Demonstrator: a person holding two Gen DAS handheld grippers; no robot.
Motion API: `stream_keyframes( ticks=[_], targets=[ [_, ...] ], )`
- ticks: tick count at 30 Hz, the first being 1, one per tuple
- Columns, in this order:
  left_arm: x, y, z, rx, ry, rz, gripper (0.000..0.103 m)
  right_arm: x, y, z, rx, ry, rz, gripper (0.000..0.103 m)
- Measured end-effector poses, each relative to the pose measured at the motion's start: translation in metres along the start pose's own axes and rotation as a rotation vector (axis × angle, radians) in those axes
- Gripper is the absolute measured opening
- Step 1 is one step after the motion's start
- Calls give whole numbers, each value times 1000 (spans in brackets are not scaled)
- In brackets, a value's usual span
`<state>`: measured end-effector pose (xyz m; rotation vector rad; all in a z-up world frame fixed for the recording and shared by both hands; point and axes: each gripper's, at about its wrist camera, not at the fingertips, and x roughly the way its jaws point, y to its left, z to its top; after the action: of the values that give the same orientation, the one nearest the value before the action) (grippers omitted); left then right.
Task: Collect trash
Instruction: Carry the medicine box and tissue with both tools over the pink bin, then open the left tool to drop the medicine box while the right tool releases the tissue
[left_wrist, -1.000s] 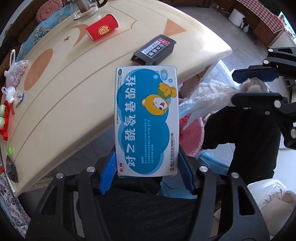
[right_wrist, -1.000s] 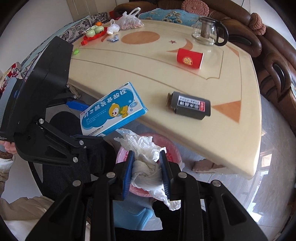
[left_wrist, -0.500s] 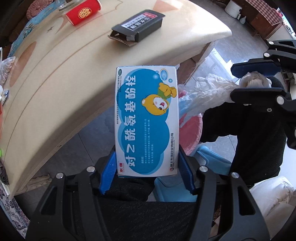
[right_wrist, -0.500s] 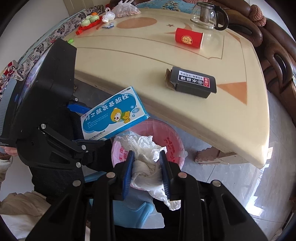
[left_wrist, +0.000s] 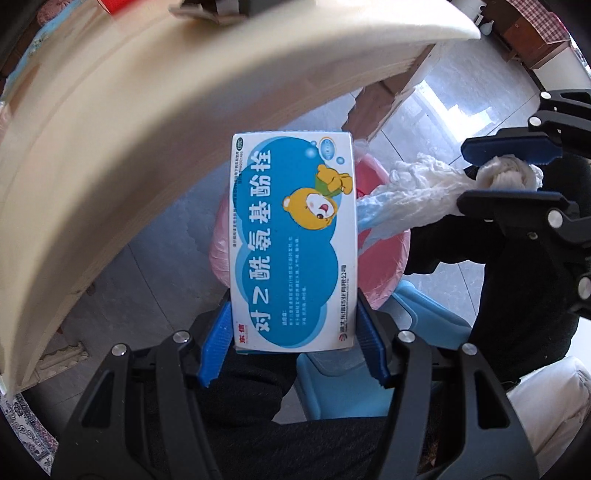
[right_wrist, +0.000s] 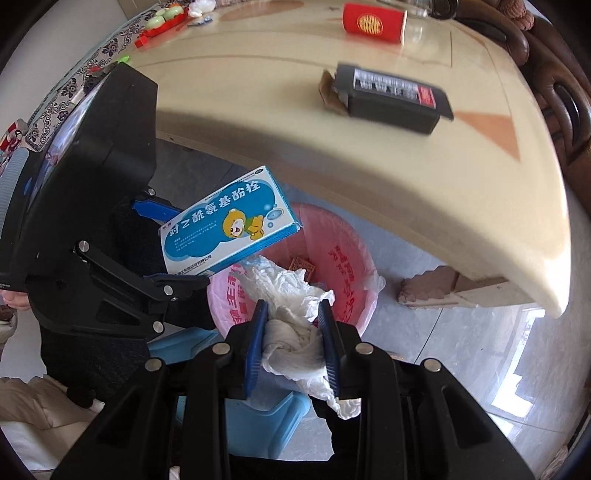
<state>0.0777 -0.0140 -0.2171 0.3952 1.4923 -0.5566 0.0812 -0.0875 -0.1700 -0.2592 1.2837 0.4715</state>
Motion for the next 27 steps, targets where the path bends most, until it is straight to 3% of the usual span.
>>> stream_keyframes(
  ticks=[18,27],
  targets=[
    [73,16,15,-40,120,-72,60,79,-22,-11,66,118,37,28],
    [104,25,16,-75,181,-118,60,111,-30,-16,77,133,4,28]
  ],
)
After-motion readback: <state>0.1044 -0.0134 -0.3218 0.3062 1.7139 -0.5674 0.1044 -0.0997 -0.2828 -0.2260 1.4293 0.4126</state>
